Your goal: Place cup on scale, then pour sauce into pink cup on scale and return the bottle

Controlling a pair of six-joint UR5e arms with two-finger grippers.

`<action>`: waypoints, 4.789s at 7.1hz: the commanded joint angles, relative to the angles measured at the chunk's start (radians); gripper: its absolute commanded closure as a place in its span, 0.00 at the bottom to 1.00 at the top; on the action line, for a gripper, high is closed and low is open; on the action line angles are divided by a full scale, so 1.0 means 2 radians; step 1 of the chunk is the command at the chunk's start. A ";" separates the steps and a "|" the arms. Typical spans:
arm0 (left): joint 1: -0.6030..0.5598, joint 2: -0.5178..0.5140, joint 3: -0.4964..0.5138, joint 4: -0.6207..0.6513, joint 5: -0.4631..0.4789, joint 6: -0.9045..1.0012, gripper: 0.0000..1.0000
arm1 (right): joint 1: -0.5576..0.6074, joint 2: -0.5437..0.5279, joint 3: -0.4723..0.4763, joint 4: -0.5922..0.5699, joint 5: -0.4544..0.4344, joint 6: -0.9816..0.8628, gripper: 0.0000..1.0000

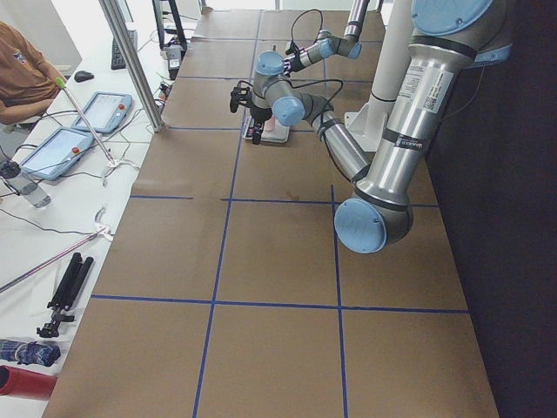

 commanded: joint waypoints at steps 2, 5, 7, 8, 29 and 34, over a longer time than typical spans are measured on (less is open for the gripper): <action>0.001 -0.001 0.000 0.000 0.000 -0.001 0.23 | -0.003 -0.002 0.004 0.001 -0.007 0.001 0.00; 0.001 -0.001 -0.001 0.000 0.000 -0.001 0.23 | -0.034 -0.018 0.010 0.002 -0.031 0.001 0.00; 0.001 -0.001 -0.002 0.000 0.000 -0.002 0.23 | -0.062 -0.070 0.062 0.002 -0.033 0.005 0.00; 0.001 -0.001 -0.002 0.000 0.000 -0.002 0.23 | -0.070 -0.080 0.070 0.002 -0.030 0.005 0.00; -0.347 0.100 0.216 0.155 -0.150 0.581 0.00 | 0.659 0.032 -0.075 -0.374 0.802 -0.847 0.00; -0.344 0.192 0.163 0.102 -0.158 0.575 0.00 | 0.611 0.015 -0.066 -0.404 0.792 -0.850 0.00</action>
